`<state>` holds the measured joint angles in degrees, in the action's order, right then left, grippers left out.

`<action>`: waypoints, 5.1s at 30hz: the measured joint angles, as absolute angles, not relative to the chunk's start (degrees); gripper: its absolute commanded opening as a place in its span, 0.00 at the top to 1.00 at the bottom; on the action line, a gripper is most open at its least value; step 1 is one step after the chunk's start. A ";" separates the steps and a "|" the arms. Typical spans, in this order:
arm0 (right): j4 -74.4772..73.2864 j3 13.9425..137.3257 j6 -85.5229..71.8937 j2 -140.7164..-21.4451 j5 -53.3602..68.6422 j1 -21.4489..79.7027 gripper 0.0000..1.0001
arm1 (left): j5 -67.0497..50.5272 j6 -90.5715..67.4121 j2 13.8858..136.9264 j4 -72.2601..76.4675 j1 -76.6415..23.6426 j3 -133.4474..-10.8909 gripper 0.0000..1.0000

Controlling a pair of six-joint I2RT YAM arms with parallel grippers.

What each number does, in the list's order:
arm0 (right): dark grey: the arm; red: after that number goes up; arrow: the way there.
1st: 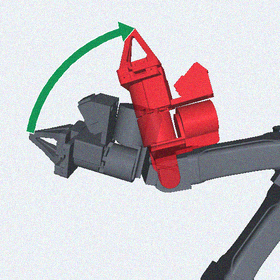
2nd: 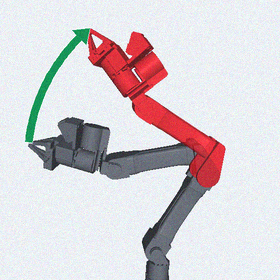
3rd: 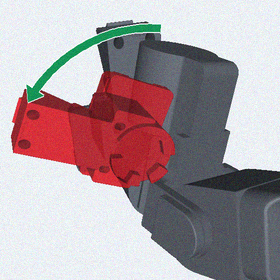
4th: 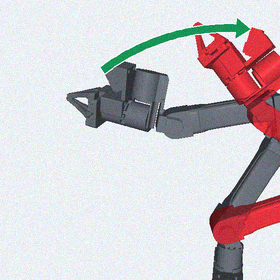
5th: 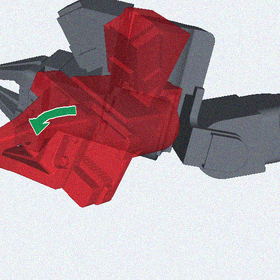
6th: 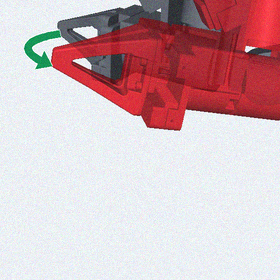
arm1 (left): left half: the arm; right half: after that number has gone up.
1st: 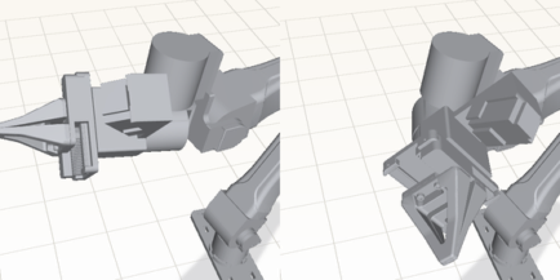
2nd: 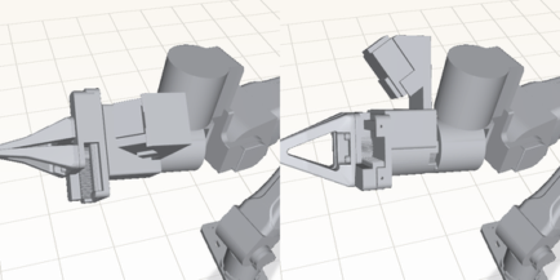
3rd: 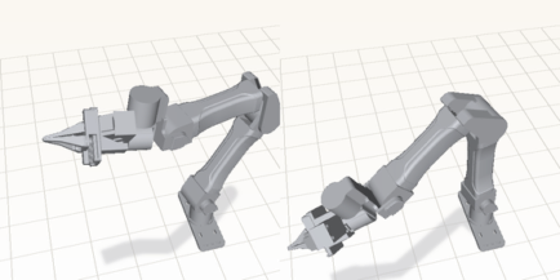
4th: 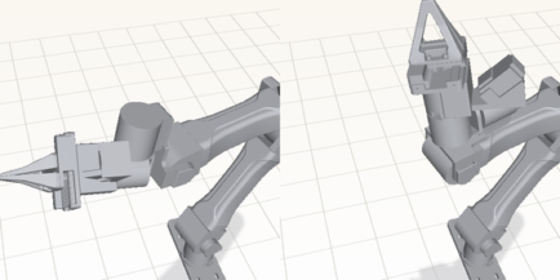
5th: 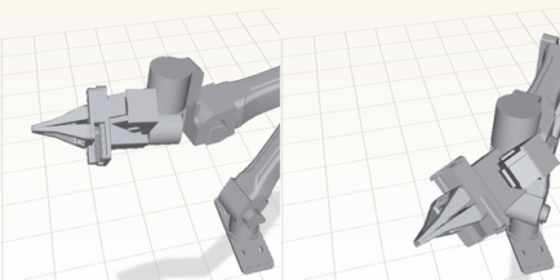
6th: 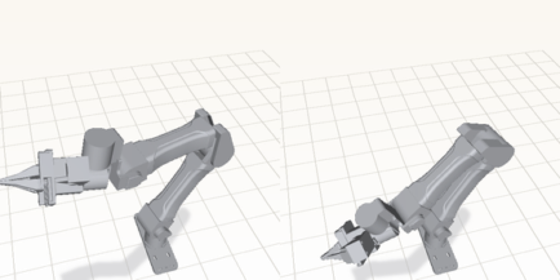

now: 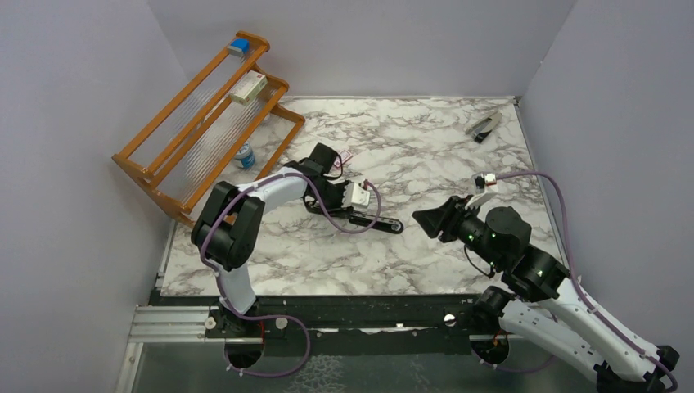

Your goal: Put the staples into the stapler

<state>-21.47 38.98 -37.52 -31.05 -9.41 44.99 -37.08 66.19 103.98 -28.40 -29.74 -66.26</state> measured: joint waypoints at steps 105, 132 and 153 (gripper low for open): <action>-16.82 111.46 -22.17 -135.96 -12.71 -8.73 0.45 | 0.99 -13.91 53.76 -1.41 -24.01 -32.97 0.23; -12.40 107.72 -12.34 -135.96 -12.47 -6.44 0.54 | 0.97 -13.89 54.26 -1.41 -24.01 -32.97 0.23; -8.29 90.85 0.62 -125.93 3.40 6.94 0.50 | 0.93 -13.89 54.28 -1.39 -24.01 -32.97 0.23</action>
